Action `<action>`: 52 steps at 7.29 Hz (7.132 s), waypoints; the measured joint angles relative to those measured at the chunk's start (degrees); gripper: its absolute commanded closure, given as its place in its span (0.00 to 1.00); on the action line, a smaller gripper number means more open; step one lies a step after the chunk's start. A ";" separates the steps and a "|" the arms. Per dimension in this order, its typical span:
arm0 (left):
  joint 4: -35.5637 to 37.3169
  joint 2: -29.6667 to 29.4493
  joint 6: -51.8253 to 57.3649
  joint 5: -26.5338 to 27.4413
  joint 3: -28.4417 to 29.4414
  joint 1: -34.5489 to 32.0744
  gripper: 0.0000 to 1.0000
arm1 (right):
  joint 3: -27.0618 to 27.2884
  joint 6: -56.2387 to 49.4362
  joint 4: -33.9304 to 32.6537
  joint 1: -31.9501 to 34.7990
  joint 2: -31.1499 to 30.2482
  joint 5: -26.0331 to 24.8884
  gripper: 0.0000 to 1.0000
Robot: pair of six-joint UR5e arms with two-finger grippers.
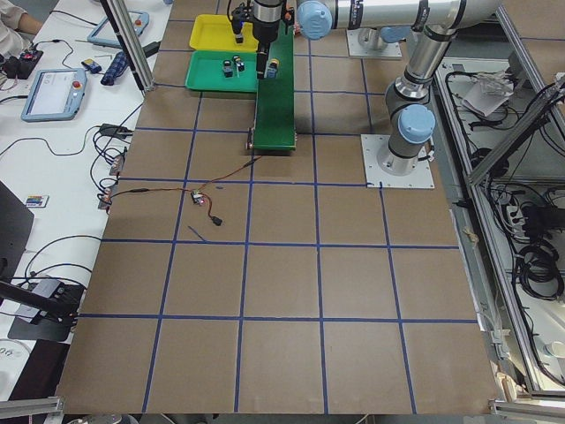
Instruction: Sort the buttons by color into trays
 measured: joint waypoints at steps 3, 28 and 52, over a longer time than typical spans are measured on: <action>-0.06 -0.22 0.01 -0.14 -0.12 -0.04 0.00 | 0.05 1.39 -0.13 0.68 1.25 -0.01 0.00; 0.19 -0.82 -0.35 0.11 -0.51 -2.80 0.00 | -17.90 -26.81 -17.43 -17.17 22.87 1.83 0.01; 0.37 1.79 -0.38 0.22 -0.15 -5.26 0.00 | -13.62 -96.15 25.55 -14.36 -8.53 -1.41 0.00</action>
